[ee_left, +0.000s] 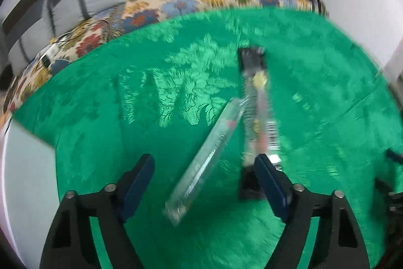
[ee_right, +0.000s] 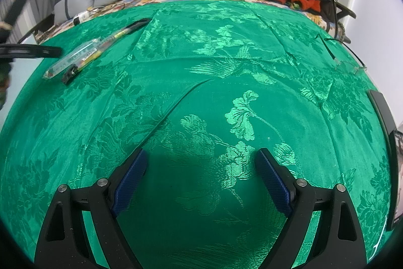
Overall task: Organize snacks
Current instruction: 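Grasp the long clear stick pack with the left tool and lift it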
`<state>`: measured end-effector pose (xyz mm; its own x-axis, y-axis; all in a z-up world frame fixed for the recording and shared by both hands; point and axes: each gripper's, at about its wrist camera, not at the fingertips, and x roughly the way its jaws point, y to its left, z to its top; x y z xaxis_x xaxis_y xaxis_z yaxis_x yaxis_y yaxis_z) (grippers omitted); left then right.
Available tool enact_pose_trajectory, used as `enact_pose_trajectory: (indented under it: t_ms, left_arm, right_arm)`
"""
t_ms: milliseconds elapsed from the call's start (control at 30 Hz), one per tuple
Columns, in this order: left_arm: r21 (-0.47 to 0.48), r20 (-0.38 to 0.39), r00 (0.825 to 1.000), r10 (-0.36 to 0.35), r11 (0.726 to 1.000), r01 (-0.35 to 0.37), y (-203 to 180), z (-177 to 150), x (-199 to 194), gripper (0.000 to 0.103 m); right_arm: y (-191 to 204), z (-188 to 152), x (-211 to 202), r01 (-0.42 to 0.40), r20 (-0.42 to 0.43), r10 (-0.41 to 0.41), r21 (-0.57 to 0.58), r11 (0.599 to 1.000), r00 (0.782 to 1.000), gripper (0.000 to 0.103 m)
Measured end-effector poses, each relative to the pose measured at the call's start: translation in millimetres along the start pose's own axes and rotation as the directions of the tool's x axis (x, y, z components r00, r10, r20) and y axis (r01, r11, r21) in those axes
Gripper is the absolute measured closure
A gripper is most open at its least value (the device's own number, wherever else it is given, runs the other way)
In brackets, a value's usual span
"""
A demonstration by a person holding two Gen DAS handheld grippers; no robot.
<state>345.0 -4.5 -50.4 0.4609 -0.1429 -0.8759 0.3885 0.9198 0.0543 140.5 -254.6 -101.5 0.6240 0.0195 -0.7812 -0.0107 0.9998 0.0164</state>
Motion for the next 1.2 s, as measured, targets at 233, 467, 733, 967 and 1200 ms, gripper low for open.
enact_pose_trajectory:
  t_ms: [233, 467, 733, 967, 1200]
  left_arm:
    - [-0.016, -0.022, 0.996, -0.083, 0.996, 0.083, 3.0, 6.9, 26.1, 0.081]
    - [-0.168, 0.014, 1.000, -0.015, 0.986, 0.018, 21.3, -25.2, 10.8, 0.085]
    - [-0.273, -0.002, 1.000, 0.007, 0.962, -0.007, 23.2, -128.2, -46.0, 0.085]
    - [-0.263, 0.014, 0.999, 0.034, 0.964, -0.029, -2.4, -172.4, -68.9, 0.082]
    - [-0.235, 0.081, 0.991, 0.108, 0.968, -0.086, -14.2, -172.1, -60.6, 0.029]
  right_arm:
    - [0.1, 0.3, -0.1, -0.005, 0.001, 0.005, 0.002, 1.000, 1.000, 0.012]
    - [0.8, 0.2, -0.3, -0.011, 0.003, 0.011, 0.006, 1.000, 1.000, 0.012]
    - [1.1, 0.3, 0.1, -0.008, 0.002, 0.008, 0.004, 1.000, 1.000, 0.012]
    - [1.9, -0.1, 0.5, -0.005, 0.001, 0.005, 0.001, 1.000, 1.000, 0.012]
    - [1.7, -0.1, 0.5, -0.006, 0.002, 0.006, 0.002, 1.000, 1.000, 0.012]
